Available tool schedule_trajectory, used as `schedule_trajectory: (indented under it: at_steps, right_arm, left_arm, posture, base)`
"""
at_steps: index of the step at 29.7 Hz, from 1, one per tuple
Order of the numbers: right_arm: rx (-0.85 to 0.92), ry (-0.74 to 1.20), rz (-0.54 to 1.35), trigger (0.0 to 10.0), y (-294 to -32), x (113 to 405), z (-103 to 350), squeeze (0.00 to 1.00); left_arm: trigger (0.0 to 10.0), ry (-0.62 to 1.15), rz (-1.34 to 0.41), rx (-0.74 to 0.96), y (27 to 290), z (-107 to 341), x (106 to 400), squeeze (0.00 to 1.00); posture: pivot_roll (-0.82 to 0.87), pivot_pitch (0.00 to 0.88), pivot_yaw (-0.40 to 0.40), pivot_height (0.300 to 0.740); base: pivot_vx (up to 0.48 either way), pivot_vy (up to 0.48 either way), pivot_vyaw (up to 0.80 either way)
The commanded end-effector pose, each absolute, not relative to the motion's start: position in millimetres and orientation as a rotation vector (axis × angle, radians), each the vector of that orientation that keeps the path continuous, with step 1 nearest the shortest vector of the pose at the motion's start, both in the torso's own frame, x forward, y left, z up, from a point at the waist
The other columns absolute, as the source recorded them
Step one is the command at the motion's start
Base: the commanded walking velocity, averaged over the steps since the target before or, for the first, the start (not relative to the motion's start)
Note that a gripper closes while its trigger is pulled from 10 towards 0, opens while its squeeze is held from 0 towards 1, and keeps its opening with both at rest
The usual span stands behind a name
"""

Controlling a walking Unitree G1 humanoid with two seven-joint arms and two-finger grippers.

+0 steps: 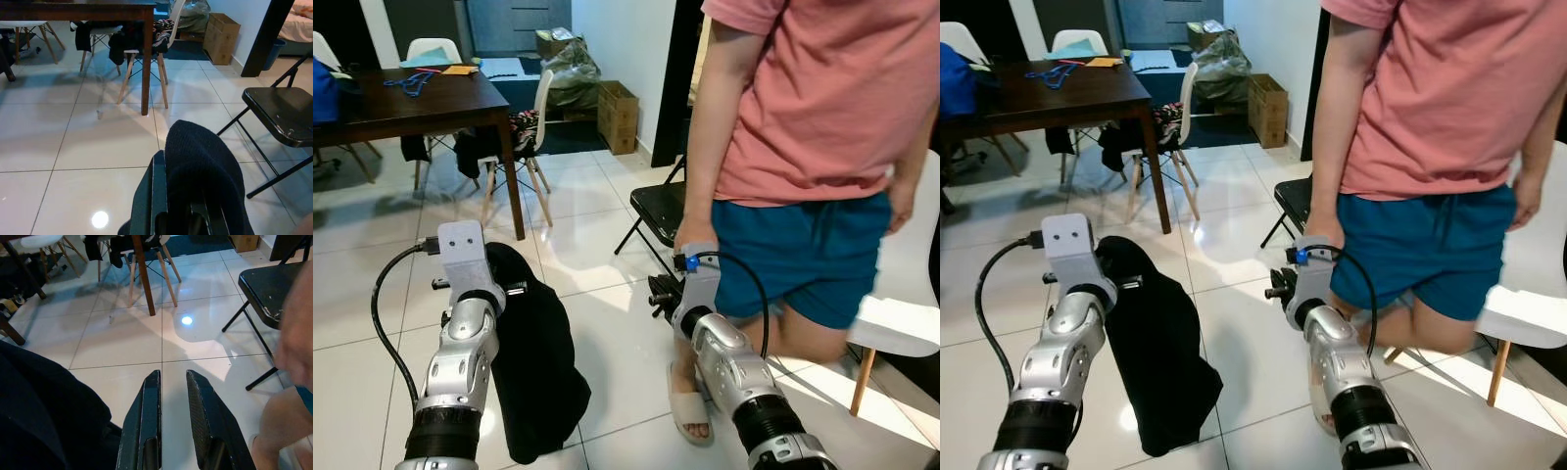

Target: Hang hanger

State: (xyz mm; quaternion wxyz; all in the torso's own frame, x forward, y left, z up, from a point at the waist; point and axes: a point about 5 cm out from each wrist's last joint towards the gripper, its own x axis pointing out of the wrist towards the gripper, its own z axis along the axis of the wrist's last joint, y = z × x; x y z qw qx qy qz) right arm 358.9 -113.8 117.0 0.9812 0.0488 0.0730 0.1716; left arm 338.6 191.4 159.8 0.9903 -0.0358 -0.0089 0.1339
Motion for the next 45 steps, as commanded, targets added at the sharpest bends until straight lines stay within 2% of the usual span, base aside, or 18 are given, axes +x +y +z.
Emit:
schedule_trajectory:
  at_steps: [1, 5, 12, 27, 35, 38, 39, 45]
  right_arm:
    - [0.09, 0.137, 0.356, 10.0, -111, 360, 119, 0.0]
    - [0.07, 0.121, 0.37, 10.0, -108, 358, 118, 0.0]
    - [0.074, 0.112, 0.394, 10.0, -104, 355, 117, 0.0]
    - [0.136, 0.074, 0.336, 10.0, -114, 363, 130, 0.0]
    - [0.196, 0.063, 0.322, 10.0, -116, 364, 136, 0.0]
    - [0.176, 0.066, 0.327, 10.0, -113, 366, 137, 0.0]
    - [0.164, 0.064, 0.325, 10.0, -112, 368, 138, 0.0]
    - [0.162, 0.053, 0.325, 10.0, -111, 369, 139, 0.0]
  left_arm:
    - [10.0, -0.022, 0.265, -0.088, 189, 160, 337, 0.0]
    - [10.0, -0.025, 0.261, -0.098, 184, 160, 335, 0.0]
    - [10.0, -0.038, 0.257, -0.1, 184, 165, 336, 0.0]
    - [10.0, -0.055, 0.246, -0.068, 191, 175, 338, 0.0]
    - [10.0, -0.046, 0.24, -0.076, 193, 180, 342, 0.0]
    - [10.0, -0.058, 0.232, -0.057, 194, 187, 349, 0.0]
    - [10.0, -0.066, 0.238, -0.063, 197, 191, 352, 0.0]
    - [10.0, -0.07, 0.21, -0.073, 192, 195, 356, 0.0]
  posture:
    - [0.03, 0.046, -0.052, 0.74]
    - [0.04, 0.035, -0.059, 0.74]
    - [0.04, 0.047, -0.058, 0.74]
    - [0.05, 0.06, -0.049, 0.74]
    - [0.05, 0.077, -0.08, 0.74]
    - [0.06, 0.052, -0.085, 0.74]
    - [0.05, 0.092, -0.08, 0.74]
    - [0.05, 0.088, -0.078, 0.74]
  base:
    - [0.405, 0.0, 0.0]
    - [0.409, 0.0, 0.0]
    - [0.41, 0.0, 0.78]
    - [0.408, 0.0, 0.0]
    - [0.411, 0.0, 0.0]
    - [0.416, 0.0, 0.0]
    - [0.42, 0.0, 0.0]
    - [0.418, 0.0, -0.15]
